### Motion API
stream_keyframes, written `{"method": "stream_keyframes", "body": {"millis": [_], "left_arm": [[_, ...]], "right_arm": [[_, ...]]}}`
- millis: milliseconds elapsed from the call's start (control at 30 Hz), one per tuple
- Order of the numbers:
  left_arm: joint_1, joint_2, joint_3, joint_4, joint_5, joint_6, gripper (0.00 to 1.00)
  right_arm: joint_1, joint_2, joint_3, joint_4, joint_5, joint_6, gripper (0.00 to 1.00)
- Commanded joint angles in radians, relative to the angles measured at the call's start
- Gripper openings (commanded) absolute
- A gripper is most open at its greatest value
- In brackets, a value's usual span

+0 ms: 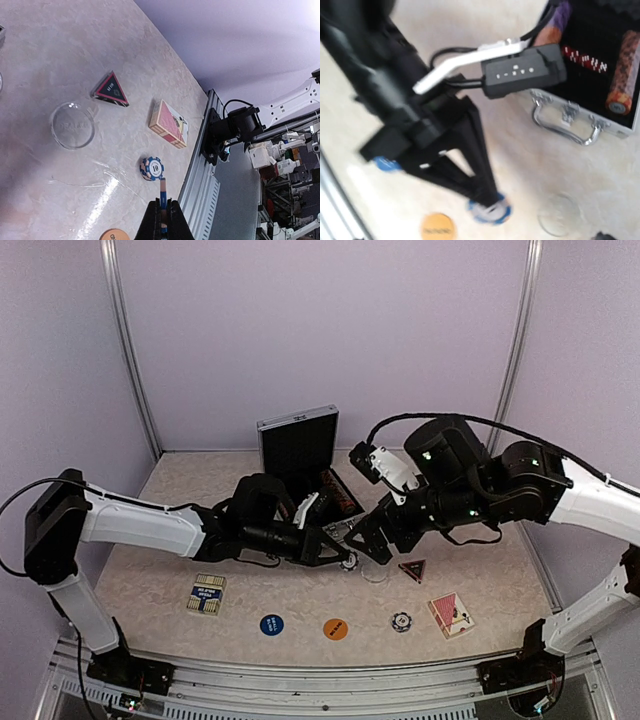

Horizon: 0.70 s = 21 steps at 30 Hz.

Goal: Pack up texas hold em set

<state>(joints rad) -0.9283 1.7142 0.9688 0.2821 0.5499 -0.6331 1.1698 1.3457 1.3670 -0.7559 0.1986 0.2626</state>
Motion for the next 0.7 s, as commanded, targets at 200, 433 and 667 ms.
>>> {"method": "stream_keyframes", "body": {"millis": [200, 433, 667], "left_arm": [[0.086, -0.089, 0.079, -0.185, -0.074, 0.104, 0.00], [0.153, -0.079, 0.166, -0.327, -0.124, 0.190, 0.00], [0.204, -0.077, 0.231, -0.398, -0.146, 0.252, 0.00]], "right_arm": [[-0.002, -0.072, 0.224, -0.126, -0.085, 0.282, 1.00], [-0.006, -0.059, 0.348, -0.095, -0.123, 0.460, 1.00], [-0.004, -0.029, 0.406, -0.045, -0.171, 0.558, 1.00]]}}
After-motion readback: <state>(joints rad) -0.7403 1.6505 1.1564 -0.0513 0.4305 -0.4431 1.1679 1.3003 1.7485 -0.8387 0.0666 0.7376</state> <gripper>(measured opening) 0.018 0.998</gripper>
